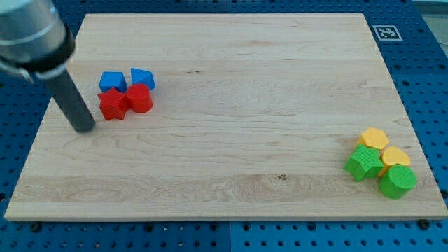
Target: Slide the red star to the green star
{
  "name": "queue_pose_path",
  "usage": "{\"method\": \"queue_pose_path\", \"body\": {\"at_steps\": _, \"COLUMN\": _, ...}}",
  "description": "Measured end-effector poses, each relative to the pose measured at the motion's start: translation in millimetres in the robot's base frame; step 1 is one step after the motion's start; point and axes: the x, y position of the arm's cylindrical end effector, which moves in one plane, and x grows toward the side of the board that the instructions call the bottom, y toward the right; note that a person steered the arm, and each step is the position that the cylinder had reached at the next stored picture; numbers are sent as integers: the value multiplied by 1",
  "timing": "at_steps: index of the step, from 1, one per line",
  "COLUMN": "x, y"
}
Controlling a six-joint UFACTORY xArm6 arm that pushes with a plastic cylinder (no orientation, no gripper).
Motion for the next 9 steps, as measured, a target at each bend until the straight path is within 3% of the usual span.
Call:
{"method": "queue_pose_path", "body": {"at_steps": 1, "x": -23, "y": -19}}
{"method": "queue_pose_path", "body": {"at_steps": 2, "x": -23, "y": 0}}
{"method": "queue_pose_path", "body": {"at_steps": 3, "x": -22, "y": 53}}
{"method": "queue_pose_path", "body": {"at_steps": 5, "x": 7, "y": 100}}
{"method": "queue_pose_path", "body": {"at_steps": 9, "x": 61, "y": 333}}
